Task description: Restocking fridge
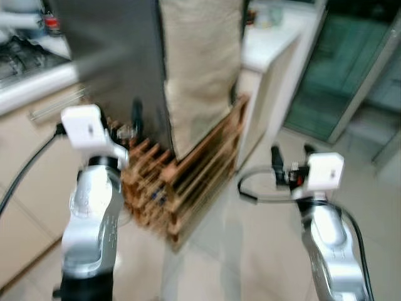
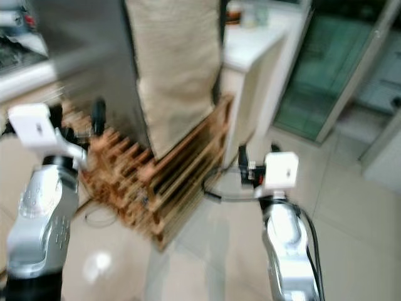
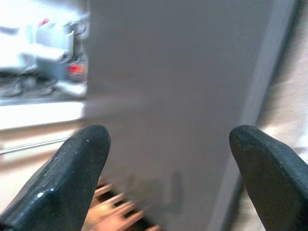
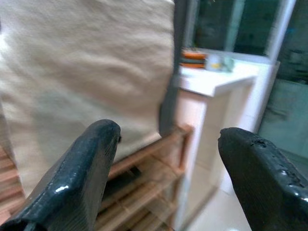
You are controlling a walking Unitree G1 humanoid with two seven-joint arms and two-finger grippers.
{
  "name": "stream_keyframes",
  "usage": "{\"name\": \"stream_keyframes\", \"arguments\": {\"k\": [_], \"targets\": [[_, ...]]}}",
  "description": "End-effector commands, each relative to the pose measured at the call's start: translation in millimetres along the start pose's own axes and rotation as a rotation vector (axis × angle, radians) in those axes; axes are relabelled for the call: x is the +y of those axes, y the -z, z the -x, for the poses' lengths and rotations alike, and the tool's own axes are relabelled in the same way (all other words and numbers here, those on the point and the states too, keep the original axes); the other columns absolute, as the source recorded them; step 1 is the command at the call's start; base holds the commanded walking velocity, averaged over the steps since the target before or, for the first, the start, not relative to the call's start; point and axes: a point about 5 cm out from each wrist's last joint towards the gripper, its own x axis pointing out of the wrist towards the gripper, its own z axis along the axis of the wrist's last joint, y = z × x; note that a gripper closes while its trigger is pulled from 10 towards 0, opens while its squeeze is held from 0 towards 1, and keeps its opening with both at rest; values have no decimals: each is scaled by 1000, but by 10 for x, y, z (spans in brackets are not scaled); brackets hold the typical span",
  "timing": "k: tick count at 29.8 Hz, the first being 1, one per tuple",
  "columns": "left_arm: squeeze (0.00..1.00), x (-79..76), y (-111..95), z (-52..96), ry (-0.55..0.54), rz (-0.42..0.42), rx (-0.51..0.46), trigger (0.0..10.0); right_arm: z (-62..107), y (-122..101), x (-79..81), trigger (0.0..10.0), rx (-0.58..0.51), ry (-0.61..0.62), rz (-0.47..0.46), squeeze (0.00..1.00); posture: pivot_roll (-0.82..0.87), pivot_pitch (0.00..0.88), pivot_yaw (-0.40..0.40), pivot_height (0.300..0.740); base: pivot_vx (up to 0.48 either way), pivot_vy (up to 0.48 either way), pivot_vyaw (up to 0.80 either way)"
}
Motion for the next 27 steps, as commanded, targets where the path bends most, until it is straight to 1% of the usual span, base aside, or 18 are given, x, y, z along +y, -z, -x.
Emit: {"name": "stream_keyframes", "arguments": {"k": [1,4,5,8,12,13,14,15,16,17,19,20,21,24,26,27], "targets": [[0,-144,3,-25,39,27,4,10000,44,53,-127,10000,26,32,23,0,-92,0,-25,740,480,0,0],[0,-166,6,-44,43,30,2,10000,35,65,-134,10000,30,30,26,0,-96,0,-27,740,480,0,0],[0,-196,-2,-52,63,20,-5,10000,26,61,-137,10000,30,28,27,0,-96,0,-26,740,480,0,0],[0,-209,-25,-63,78,-4,-22,10000,17,60,-144,10000,31,26,30,0,-98,0,-26,740,480,0,0],[0,-190,-67,-104,76,-39,-36,10000,12,64,-148,10000,32,25,34,0,-101,0,-22,740,0,0,0],[0,-156,-118,-172,64,-58,-49,10000,11,70,-147,10000,34,24,34,0,-103,0,-20,740,0,0,0],[0,-156,-118,-172,64,-58,-49,10000,11,70,-147,10000,34,24,34,0,-103,0,-20,740,0,0,0],[0,-105,-196,-252,41,-66,-70,10000,13,80,-142,10000,36,21,35,0,-104,0,-19,740,0,0,0],[0,-90,-224,-279,35,-65,-76,10000,11,82,-142,10000,37,20,35,0,-104,0,-19,740,0,0,0],[0,-90,-224,-279,35,-65,-76,10000,11,82,-142,10000,37,20,35,0,-104,0,-19,740,0,0,0],[0,-103,-323,-365,58,-86,-93,10000,6,92,-132,10000,39,16,33,0,-102,0,-18,740,0,0,0],[0,-103,-323,-365,58,-86,-93,10000,6,92,-132,10000,39,16,33,0,-102,0,-18,740,0,0,0],[0,-128,-341,-417,75,-89,-82,10000,4,101,-121,10000,41,12,31,0,-101,0,-17,740,0,0,0],[0,-161,-312,-458,93,-74,-58,10000,-1,105,-112,10000,42,10,29,0,-102,0,-15,740,0,0,0],[0,-182,-299,-475,110,-43,-47,10000,-4,107,-109,10000,42,9,29,0,-102,0,-15,740,0,0,0],[0,-237,-306,-468,179,75,-42,10000,-6,107,-111,10000,42,9,29,0,-102,0,-15,740,0,0,0]]}}
